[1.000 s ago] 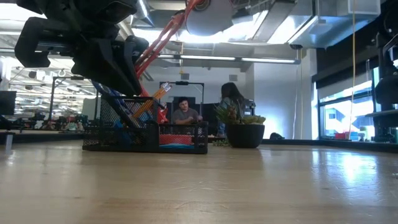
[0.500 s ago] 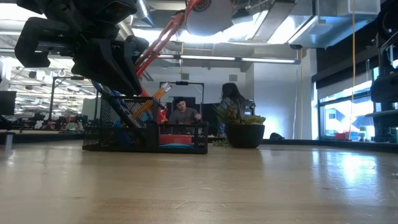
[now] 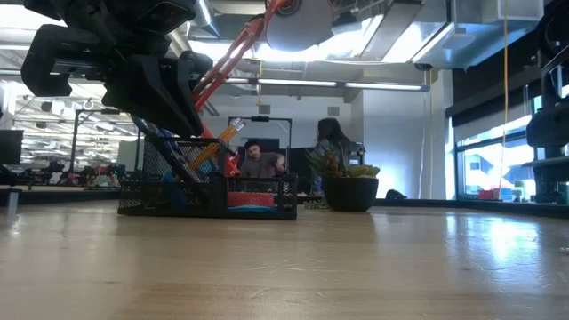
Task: Pick and place office supplies into organizer
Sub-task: Put the black pen into the black desk organizer
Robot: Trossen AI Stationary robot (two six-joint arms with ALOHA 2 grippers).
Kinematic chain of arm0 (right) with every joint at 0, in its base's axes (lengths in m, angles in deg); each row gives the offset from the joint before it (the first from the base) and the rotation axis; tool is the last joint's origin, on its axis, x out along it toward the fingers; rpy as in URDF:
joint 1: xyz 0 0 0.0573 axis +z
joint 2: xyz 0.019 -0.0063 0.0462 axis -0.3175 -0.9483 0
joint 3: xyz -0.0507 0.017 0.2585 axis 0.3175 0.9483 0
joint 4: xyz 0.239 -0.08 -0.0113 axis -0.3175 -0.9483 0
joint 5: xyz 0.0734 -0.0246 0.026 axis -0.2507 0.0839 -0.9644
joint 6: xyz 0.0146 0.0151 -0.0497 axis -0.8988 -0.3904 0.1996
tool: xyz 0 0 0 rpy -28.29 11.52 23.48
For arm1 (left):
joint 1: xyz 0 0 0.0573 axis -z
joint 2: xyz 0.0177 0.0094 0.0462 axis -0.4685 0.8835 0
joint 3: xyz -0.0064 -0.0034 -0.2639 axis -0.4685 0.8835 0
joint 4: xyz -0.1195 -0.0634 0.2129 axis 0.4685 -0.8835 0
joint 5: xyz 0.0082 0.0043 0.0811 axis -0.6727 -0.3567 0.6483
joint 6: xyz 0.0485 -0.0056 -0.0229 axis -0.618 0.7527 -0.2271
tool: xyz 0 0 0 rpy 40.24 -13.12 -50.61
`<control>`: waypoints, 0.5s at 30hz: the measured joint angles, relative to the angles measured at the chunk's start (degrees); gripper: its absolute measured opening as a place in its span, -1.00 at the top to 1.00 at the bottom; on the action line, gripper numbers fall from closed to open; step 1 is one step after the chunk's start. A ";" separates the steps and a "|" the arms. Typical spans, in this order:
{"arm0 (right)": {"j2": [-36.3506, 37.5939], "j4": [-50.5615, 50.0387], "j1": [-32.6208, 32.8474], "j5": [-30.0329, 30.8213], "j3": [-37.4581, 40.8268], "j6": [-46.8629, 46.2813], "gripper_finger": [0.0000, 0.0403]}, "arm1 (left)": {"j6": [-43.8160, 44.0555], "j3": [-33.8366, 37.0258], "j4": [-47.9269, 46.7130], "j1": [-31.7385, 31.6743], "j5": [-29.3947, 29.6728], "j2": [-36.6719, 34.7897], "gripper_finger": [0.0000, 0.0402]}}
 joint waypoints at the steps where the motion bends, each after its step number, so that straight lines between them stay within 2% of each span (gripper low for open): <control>1: 0.00 -0.04 0.00 0.00 0.00 0.00 0.47 | 0.00 0.00 0.00 0.02 0.00 0.00 0.71; 9: 0.00 -0.28 0.00 -0.10 0.07 0.13 0.65 | 0.00 0.00 0.00 0.00 0.00 0.00 0.71; 15: 0.00 -0.37 0.00 -0.22 0.07 1.39 0.70 | 0.00 0.00 0.00 0.02 0.00 0.00 0.71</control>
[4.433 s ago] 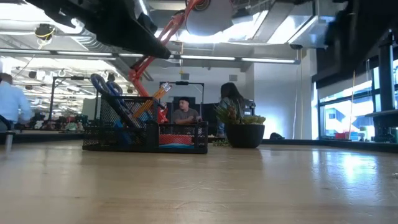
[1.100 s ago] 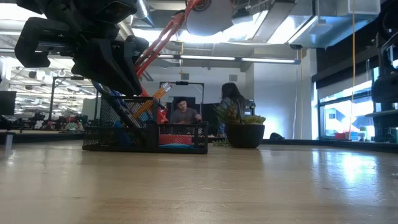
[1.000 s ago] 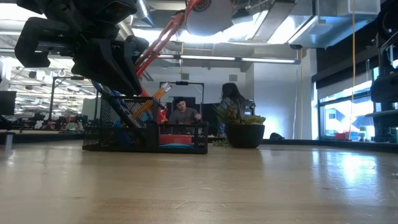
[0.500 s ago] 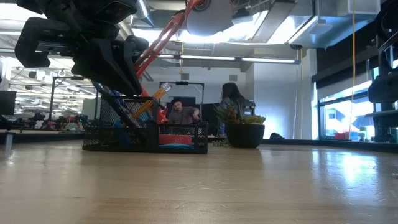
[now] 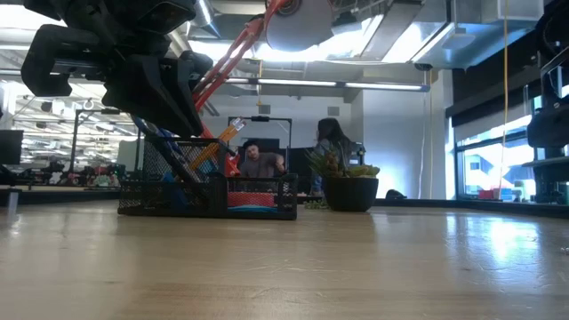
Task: Pick and place office supplies into organizer
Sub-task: Put the black pen into the black desk organizer
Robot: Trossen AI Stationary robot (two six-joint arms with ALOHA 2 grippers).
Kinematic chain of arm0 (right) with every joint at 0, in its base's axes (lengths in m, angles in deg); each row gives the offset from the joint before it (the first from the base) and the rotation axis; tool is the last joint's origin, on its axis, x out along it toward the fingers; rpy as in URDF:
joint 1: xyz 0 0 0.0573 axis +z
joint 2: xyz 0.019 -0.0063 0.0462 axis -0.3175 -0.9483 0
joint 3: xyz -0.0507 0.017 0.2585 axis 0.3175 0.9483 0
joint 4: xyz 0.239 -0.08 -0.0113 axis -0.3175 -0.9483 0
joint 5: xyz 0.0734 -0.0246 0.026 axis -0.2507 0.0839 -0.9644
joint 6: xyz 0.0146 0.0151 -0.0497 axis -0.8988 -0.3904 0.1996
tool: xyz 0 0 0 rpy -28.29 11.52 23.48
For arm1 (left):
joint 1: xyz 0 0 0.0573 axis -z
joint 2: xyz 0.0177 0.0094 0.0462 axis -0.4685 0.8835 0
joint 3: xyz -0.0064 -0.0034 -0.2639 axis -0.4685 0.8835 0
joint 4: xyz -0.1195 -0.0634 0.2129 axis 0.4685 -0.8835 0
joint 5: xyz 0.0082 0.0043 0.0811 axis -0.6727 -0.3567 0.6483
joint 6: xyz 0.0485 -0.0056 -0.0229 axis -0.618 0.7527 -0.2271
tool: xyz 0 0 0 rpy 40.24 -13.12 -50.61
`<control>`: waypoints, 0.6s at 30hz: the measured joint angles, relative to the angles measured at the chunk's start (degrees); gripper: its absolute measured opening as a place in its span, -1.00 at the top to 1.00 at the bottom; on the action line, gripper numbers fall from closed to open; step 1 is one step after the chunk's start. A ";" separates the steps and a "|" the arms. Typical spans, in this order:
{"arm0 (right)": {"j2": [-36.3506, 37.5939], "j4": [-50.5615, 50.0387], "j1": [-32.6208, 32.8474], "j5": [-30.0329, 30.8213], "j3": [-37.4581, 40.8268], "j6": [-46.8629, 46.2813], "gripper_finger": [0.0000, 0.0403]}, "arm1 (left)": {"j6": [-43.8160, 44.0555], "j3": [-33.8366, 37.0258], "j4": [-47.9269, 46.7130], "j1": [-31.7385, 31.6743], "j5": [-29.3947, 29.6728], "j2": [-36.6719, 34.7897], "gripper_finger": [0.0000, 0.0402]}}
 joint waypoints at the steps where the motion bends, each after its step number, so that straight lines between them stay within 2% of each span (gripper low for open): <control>1: 0.00 0.02 0.00 0.00 0.00 0.01 0.70 | 0.00 0.00 0.00 -0.01 0.00 0.00 0.71; 7: 0.00 -0.04 0.02 -0.07 -0.05 0.70 0.71 | 0.00 0.00 0.00 0.00 0.00 0.00 0.71; 12: -0.46 -3.81 0.04 0.38 -2.87 2.51 0.71 | 0.11 0.00 0.00 -0.02 0.00 0.00 0.71; 18: -0.37 -9.89 0.04 6.67 -9.03 4.99 0.72 | 0.30 0.02 0.84 -0.02 0.00 0.00 0.71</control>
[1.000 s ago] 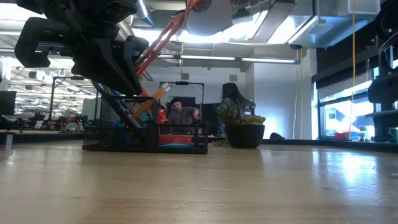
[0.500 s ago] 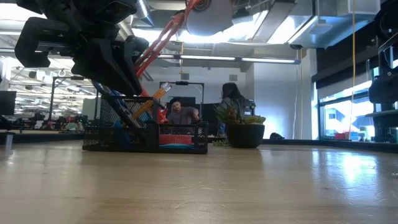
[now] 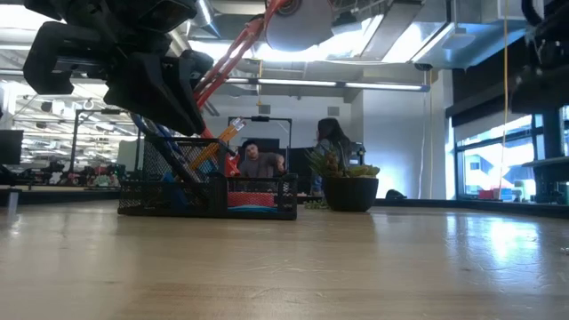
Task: Pick and place office supplies into organizer
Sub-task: Put the black pen into the black desk organizer
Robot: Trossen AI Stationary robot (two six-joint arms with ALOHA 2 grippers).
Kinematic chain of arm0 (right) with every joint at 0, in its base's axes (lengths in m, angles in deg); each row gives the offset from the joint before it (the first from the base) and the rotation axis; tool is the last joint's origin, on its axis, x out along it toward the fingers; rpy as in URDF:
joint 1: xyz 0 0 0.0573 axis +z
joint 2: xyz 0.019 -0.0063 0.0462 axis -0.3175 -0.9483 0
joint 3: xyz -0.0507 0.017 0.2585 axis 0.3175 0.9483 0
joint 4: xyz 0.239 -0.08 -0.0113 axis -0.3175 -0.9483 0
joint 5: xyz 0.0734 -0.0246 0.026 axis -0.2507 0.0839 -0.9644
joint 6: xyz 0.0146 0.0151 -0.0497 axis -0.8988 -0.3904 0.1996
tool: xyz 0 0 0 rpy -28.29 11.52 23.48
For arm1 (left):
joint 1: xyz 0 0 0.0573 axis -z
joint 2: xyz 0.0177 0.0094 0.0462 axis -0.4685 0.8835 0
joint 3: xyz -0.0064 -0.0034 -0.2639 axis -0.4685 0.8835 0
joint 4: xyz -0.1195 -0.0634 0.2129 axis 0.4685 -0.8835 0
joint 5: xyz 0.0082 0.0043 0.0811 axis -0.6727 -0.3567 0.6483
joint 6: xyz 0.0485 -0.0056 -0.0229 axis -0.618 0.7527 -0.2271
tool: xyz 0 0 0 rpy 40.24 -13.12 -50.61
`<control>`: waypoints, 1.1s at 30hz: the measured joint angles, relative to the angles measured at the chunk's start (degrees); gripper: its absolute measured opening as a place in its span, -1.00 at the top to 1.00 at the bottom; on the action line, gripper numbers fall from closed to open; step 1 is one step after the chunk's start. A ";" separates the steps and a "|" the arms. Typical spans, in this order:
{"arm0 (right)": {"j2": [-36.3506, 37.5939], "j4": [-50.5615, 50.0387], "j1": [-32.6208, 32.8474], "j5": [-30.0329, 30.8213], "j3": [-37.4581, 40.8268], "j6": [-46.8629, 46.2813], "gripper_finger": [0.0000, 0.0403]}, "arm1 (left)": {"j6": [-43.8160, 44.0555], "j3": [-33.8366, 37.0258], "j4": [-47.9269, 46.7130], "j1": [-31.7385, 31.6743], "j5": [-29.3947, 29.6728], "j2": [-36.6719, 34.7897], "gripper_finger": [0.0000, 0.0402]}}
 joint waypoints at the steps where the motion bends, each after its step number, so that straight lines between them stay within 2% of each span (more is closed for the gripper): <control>1: -0.02 -1.32 -0.08 1.44 -1.12 0.75 0.72 | 0.37 0.00 0.03 0.00 0.00 0.00 0.71; 6: 0.09 -5.36 -0.31 12.83 -8.14 4.72 0.72 | 3.81 0.02 2.65 0.00 0.17 0.00 0.70; 10: 0.11 -5.98 -0.62 28.08 -13.99 12.16 0.72 | 7.27 0.02 7.46 -0.03 -0.71 0.00 0.66; 15: 0.19 -4.58 -1.13 47.06 -19.59 25.46 0.72 | 7.98 0.02 14.66 -0.58 -9.45 0.00 0.59; 19: 0.22 1.67 -1.96 56.43 -20.93 38.17 0.72 | 8.03 0.04 22.44 -2.02 -15.34 0.00 0.50; 22: 0.22 9.10 -3.14 59.14 -20.93 48.99 0.72 | 8.53 0.02 27.94 -3.27 -15.84 0.00 0.43; 27: -0.23 23.21 -5.10 59.58 -20.93 67.31 0.72 | 10.20 0.02 34.06 -5.48 -15.80 -0.02 0.31; 33: -1.73 34.74 -6.97 55.16 -20.93 80.69 0.72 | 10.27 0.02 37.47 -7.26 -15.80 -0.02 0.26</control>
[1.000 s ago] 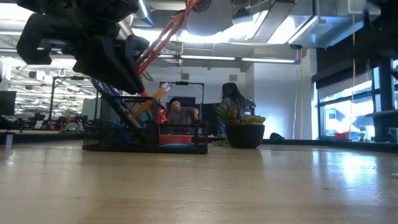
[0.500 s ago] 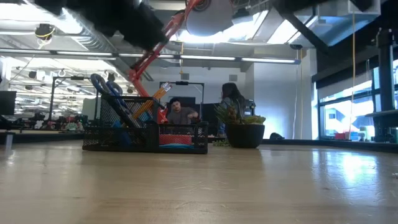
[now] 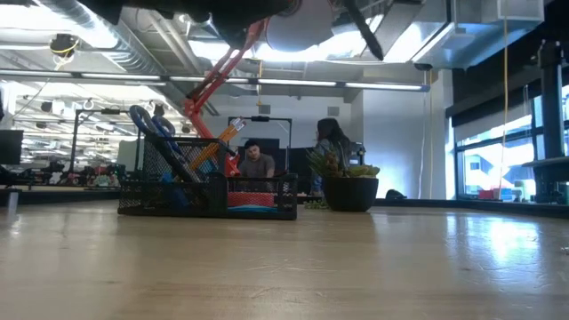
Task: Pick and place office supplies into organizer
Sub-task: Put the black pen into the black desk organizer
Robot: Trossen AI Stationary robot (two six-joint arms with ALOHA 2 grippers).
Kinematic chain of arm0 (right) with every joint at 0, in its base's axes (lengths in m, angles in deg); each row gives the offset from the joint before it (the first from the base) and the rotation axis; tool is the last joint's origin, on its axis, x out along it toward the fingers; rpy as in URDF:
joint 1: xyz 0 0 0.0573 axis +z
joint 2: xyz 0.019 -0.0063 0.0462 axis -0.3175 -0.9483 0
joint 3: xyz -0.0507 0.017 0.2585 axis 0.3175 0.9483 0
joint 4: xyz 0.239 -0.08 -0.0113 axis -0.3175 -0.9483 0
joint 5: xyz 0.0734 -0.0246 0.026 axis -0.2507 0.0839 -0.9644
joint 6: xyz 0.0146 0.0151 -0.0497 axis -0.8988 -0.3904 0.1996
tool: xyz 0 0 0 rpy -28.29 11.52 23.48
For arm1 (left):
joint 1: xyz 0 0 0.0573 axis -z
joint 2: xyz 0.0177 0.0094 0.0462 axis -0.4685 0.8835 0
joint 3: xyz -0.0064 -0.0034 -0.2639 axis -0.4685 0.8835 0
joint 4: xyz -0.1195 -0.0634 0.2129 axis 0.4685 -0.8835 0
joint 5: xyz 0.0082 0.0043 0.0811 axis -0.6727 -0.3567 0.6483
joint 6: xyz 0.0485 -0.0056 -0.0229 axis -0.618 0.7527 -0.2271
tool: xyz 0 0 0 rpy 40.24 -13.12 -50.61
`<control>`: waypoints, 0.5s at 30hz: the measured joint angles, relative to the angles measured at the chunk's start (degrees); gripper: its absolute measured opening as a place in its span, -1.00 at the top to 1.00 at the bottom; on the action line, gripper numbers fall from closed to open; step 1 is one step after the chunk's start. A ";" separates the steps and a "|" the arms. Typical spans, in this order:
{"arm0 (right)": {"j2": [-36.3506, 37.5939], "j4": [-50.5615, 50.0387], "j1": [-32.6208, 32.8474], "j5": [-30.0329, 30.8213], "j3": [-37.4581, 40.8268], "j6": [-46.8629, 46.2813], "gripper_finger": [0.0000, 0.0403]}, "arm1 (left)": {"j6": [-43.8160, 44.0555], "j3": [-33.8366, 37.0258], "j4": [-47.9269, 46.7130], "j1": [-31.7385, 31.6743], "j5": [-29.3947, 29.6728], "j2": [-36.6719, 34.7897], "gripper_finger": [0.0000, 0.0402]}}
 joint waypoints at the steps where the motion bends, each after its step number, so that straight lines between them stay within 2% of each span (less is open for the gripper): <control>1: -0.19 0.47 -0.28 -0.97 0.00 0.40 0.72 | -0.26 0.00 0.35 -0.19 0.00 0.00 0.26; 8: -1.88 3.10 -1.33 -4.51 0.00 1.55 0.72 | -1.08 0.00 2.90 -0.27 -0.92 0.00 0.27; 15: -2.45 4.49 -1.38 -4.65 -0.01 1.60 0.71 | -1.81 0.00 2.90 -0.59 -0.86 0.00 0.27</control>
